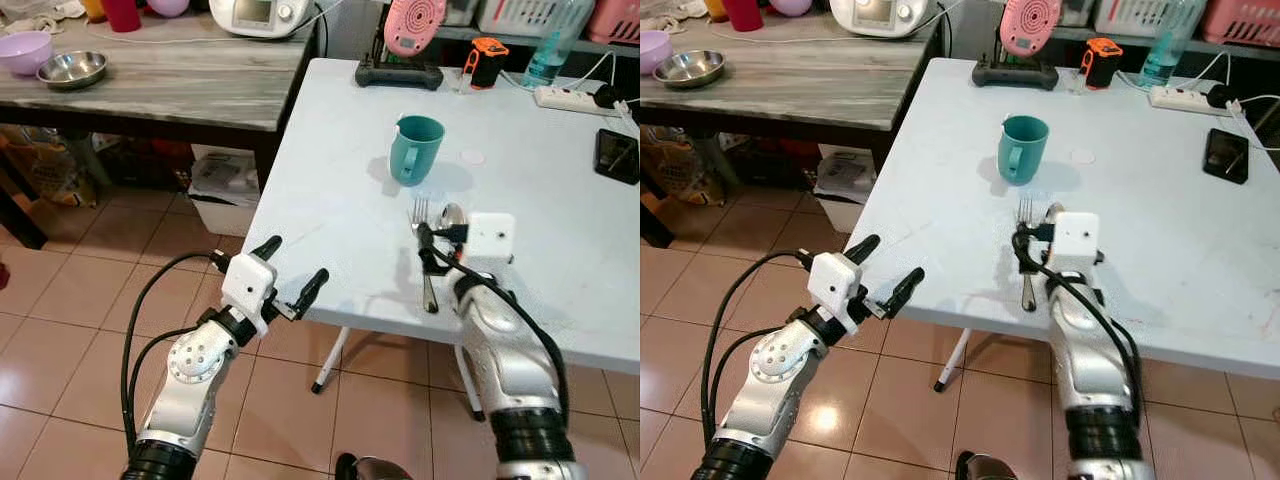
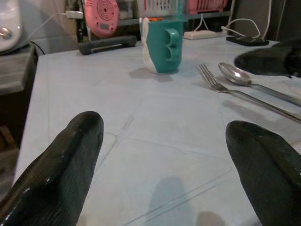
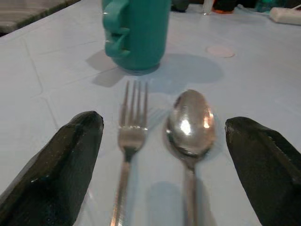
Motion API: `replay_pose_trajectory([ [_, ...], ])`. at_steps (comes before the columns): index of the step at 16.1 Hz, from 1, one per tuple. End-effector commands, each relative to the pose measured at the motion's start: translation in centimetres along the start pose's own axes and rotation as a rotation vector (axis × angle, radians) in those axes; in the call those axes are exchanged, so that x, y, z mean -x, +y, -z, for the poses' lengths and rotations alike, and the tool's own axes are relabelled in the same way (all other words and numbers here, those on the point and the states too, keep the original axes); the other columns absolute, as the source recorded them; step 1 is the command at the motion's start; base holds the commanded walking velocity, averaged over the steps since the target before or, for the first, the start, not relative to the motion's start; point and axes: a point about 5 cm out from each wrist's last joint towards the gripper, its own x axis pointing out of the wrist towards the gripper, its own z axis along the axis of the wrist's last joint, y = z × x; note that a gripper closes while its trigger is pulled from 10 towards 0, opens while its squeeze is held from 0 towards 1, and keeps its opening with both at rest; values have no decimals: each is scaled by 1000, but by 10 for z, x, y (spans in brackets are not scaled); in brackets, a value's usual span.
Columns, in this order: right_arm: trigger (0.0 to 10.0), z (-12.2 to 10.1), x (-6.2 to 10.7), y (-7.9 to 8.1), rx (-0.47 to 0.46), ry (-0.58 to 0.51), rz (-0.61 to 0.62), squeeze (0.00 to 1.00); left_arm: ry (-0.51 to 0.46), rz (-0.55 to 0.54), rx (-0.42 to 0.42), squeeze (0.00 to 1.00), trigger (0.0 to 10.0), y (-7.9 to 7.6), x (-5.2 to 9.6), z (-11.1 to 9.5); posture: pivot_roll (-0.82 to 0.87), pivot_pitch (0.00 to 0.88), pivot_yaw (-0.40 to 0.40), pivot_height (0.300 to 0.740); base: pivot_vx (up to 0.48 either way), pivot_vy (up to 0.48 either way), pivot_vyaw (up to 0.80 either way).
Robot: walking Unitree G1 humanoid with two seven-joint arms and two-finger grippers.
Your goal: Setting the table
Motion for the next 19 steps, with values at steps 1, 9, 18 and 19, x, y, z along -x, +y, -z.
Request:
replay_pose_trajectory([
  [1,10000,1,-4,7,-21,27,-28,0,-3,34,-9,0,10000,-3,-2,-1,-288,129,-9,740,0,0,0],
  [9,3059,22,-11,19,-41,156,-10,0,-6,53,-8,0,10000,-6,-4,-1,-285,130,-9,740,0,0,0],
  [18,0,35,-14,10,-34,247,-7,0,-14,93,10,0,10000,-13,-7,-1,-297,133,-16,740,0,0,0],
  [19,0,37,-14,10,-29,259,-12,0,-14,95,11,0,10000,-13,-7,-1,-297,133,-19,740,0,0,0],
])
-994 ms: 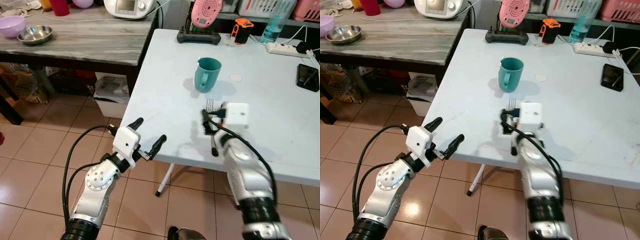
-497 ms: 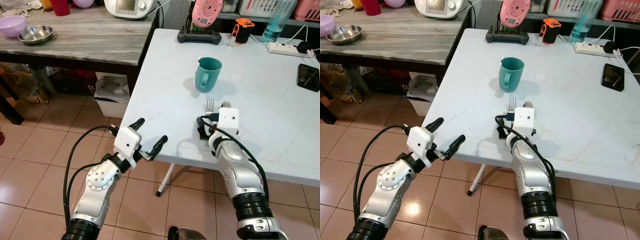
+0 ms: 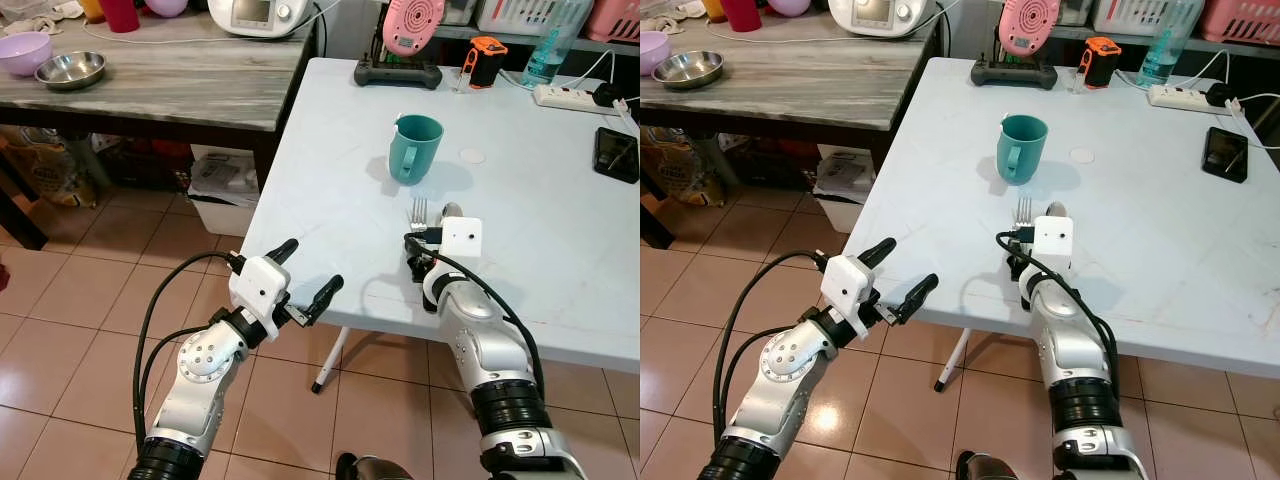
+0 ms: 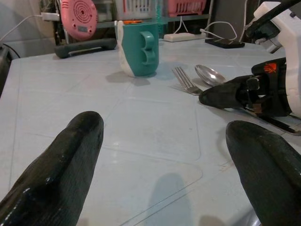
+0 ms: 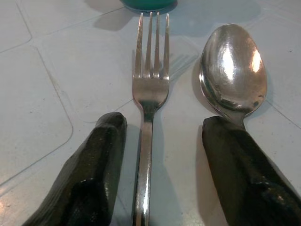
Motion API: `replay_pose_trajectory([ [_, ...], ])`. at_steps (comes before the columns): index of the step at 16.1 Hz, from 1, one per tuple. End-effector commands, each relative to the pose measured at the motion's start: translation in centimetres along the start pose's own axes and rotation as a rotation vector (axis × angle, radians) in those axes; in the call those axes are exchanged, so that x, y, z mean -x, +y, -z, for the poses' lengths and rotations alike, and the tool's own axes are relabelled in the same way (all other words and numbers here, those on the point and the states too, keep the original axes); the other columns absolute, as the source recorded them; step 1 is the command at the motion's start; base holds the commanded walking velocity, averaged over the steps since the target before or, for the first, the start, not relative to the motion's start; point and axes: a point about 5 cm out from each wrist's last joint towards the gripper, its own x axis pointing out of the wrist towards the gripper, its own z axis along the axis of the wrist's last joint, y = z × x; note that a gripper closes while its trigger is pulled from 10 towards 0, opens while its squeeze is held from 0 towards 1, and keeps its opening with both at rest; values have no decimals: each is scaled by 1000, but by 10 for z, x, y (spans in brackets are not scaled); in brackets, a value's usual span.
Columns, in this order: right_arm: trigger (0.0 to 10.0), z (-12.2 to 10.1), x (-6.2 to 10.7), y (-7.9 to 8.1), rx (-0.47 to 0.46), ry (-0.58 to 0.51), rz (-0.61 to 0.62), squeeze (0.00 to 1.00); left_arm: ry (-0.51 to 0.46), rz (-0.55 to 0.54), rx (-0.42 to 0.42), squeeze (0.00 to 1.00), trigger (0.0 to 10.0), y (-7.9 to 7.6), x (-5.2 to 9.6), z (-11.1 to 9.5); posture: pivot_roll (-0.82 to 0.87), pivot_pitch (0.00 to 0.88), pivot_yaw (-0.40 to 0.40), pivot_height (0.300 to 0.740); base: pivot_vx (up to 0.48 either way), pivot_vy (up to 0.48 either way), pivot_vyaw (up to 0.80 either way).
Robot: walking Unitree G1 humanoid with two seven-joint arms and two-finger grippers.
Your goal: Setting the table
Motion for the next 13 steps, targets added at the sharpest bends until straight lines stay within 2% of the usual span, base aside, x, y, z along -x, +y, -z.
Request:
replay_pose_trajectory([
  [1,0,15,0,0,-2,80,-7,0,2,22,1,0,10000,-2,-1,1,-297,133,-20,740,0,0,0],
  [13,0,24,0,-7,3,125,7,0,4,75,20,0,10000,-7,0,2,-299,131,-20,740,0,0,0],
])
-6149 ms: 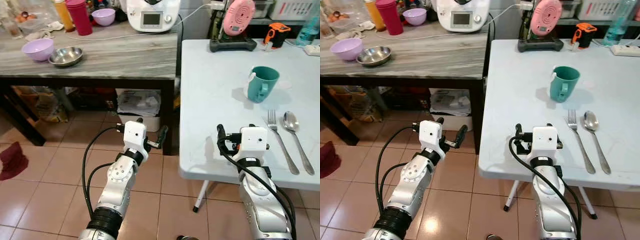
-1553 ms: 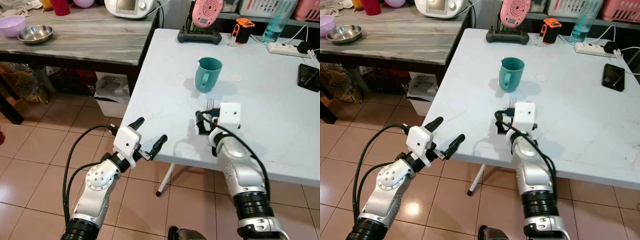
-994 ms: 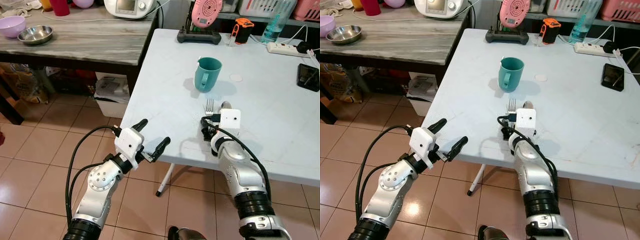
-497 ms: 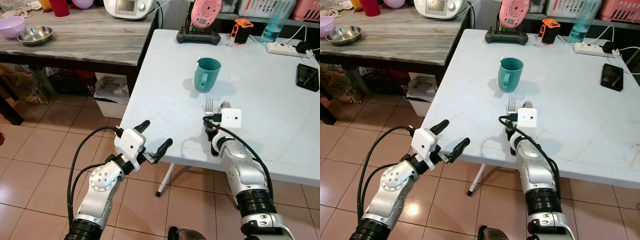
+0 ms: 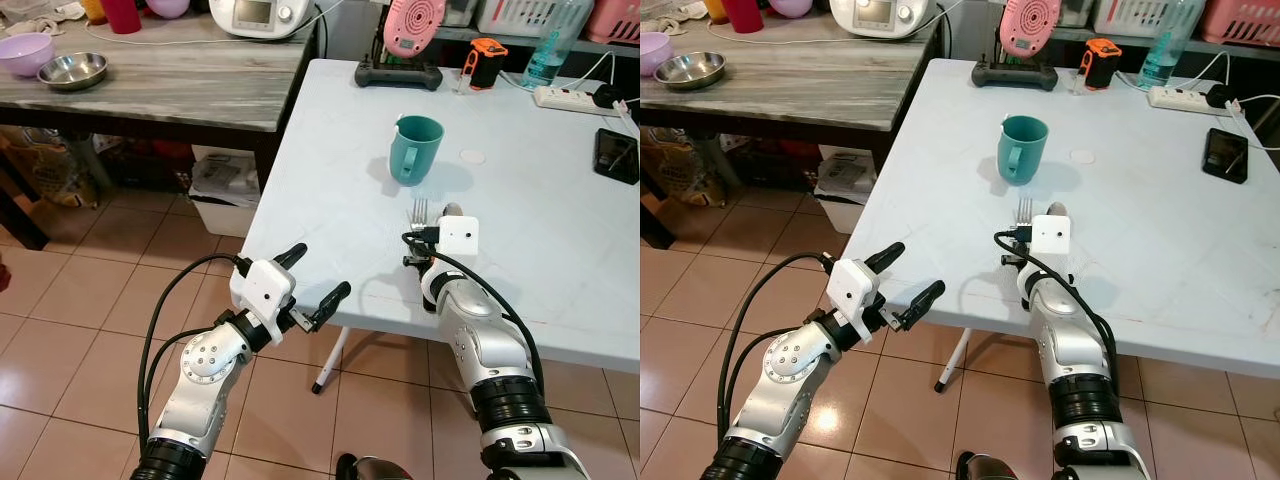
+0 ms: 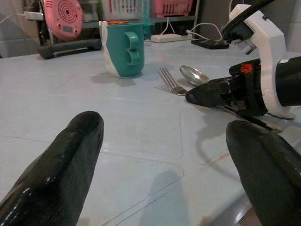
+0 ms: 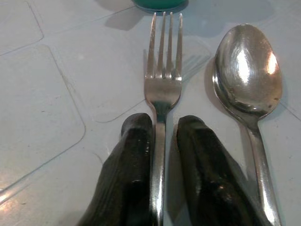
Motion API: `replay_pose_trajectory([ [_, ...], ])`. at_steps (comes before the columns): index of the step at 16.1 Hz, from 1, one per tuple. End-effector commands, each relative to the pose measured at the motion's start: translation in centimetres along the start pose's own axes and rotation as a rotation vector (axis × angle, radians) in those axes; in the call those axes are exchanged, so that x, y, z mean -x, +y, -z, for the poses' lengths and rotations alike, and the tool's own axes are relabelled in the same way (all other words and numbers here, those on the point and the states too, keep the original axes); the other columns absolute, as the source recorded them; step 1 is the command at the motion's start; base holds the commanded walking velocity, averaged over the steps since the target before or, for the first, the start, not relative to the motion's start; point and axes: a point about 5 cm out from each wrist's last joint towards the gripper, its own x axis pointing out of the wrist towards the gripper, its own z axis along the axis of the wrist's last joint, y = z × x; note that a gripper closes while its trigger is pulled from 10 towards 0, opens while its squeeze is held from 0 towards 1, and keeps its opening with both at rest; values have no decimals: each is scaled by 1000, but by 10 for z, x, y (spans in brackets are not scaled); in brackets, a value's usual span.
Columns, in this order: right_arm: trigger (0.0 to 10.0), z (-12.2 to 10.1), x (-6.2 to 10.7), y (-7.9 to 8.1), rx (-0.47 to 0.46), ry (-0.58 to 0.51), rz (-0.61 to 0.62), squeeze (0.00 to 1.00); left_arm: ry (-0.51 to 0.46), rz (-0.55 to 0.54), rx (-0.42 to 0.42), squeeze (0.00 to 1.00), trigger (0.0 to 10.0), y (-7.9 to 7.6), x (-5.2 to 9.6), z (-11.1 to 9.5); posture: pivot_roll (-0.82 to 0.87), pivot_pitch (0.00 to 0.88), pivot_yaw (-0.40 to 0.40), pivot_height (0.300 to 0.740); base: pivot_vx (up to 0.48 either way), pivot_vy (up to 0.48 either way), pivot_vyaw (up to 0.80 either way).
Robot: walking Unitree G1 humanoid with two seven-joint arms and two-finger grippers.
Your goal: Setting the table
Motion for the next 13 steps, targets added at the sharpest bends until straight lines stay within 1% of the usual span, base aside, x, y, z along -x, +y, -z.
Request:
replay_pose_trajectory([
  [1,0,23,1,-9,-2,112,29,0,8,17,5,0,10000,-2,0,2,-299,130,-21,740,0,0,0],
  [6,0,26,1,-11,-3,127,34,0,18,29,4,0,10000,-3,0,4,-296,125,-22,740,0,0,0],
  [9,0,24,0,-11,-27,115,44,0,18,30,0,0,10000,-3,0,4,-295,122,-24,740,0,0,0],
  [10,0,19,0,-13,-41,90,58,0,18,29,-1,0,10000,-3,0,4,-295,122,-24,740,0,0,0],
  [11,0,7,1,-16,-63,27,82,0,16,21,-2,0,10000,-2,0,4,-295,122,-24,740,0,0,0],
  [12,0,1,3,-19,-65,-5,108,0,16,11,-4,0,10000,-1,0,4,-295,122,-24,740,0,0,0],
  [13,0,-9,6,-20,-93,-63,111,0,11,-26,2,0,10000,3,1,3,-291,120,-24,740,0,0,0],
])
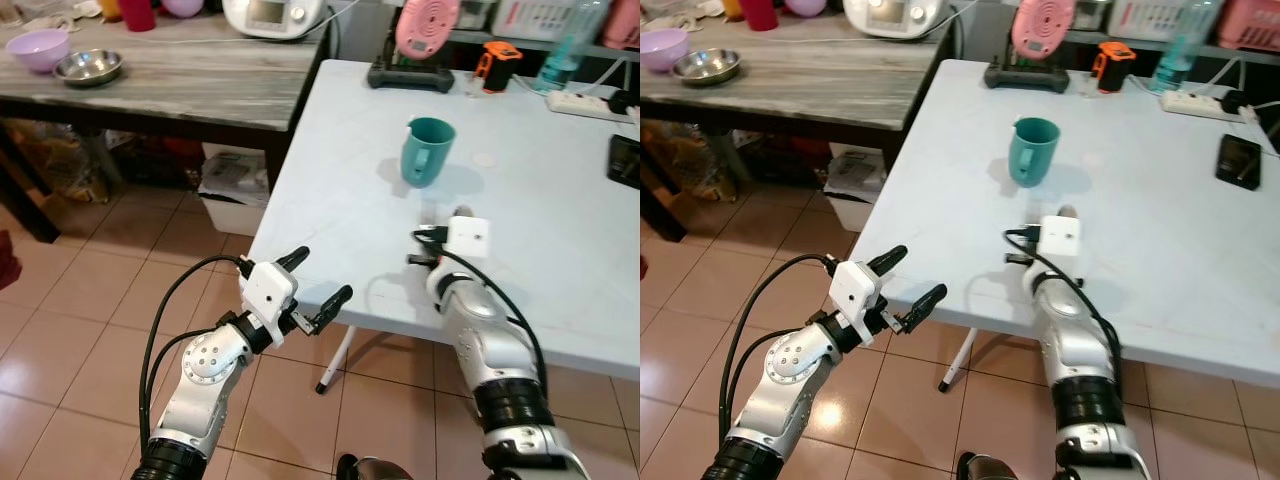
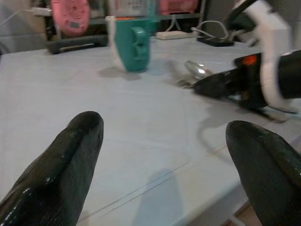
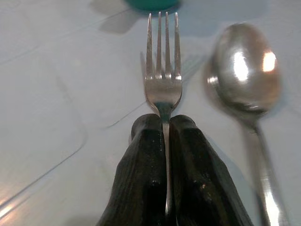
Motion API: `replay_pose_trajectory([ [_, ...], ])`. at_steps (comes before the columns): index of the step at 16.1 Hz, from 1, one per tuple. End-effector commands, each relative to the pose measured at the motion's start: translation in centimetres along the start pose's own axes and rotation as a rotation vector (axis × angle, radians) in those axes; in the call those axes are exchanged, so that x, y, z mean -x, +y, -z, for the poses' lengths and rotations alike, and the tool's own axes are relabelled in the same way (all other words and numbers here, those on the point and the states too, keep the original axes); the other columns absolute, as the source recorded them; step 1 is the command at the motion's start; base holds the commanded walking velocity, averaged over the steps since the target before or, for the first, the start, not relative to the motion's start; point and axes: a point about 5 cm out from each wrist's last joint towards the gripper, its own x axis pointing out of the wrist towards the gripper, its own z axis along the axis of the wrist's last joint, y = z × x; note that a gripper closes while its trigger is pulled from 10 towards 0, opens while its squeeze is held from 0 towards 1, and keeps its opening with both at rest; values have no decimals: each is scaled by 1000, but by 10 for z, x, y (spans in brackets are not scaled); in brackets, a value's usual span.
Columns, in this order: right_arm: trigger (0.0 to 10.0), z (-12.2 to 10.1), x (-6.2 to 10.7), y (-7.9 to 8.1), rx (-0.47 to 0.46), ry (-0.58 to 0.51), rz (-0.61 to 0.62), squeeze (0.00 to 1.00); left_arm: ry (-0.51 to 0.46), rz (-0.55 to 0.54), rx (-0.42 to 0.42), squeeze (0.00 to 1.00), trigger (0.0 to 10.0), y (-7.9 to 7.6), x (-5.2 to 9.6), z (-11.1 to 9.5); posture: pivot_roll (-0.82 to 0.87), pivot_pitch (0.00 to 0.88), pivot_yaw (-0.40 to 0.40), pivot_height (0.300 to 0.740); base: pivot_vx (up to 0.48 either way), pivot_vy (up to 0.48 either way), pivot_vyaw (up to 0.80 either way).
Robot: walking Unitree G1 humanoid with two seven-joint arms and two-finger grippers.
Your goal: Setting the table
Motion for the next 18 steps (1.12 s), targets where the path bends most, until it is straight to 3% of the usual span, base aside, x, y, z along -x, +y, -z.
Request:
replay_pose_trajectory([
  [1,0,-14,4,-5,-13,-66,23,0,1,-60,14,0,10000,8,1,0,-292,121,-22,740,0,0,0],
  [2,0,-19,8,-4,-37,-100,12,0,5,-106,15,0,10000,13,1,0,-292,121,-22,740,0,0,0],
  [3,902,-22,13,-3,-42,-128,0,0,13,-173,34,0,10000,20,1,2,-294,121,-22,740,0,0,0],
  [4,7059,-26,18,0,-40,-162,-23,0,15,-224,42,0,10000,25,2,2,-294,121,-22,740,0,0,0],
  [5,10000,-32,23,1,-18,-211,-28,0,18,-282,50,0,10000,31,2,2,-297,123,-21,740,0,0,0],
  [10,10000,-35,36,0,-2,-251,-24,0,-4,-501,133,0,10000,57,6,-2,-303,121,-9,740,0,0,-156],
  [14,10000,-34,40,4,6,-257,-43,0,-8,-493,130,0,10000,57,4,-2,-300,118,-4,740,0,60,-750],
  [18,10000,-34,40,7,6,-263,-48,0,-11,-487,137,0,10000,54,0,-2,-300,114,0,740,0,274,0],
])
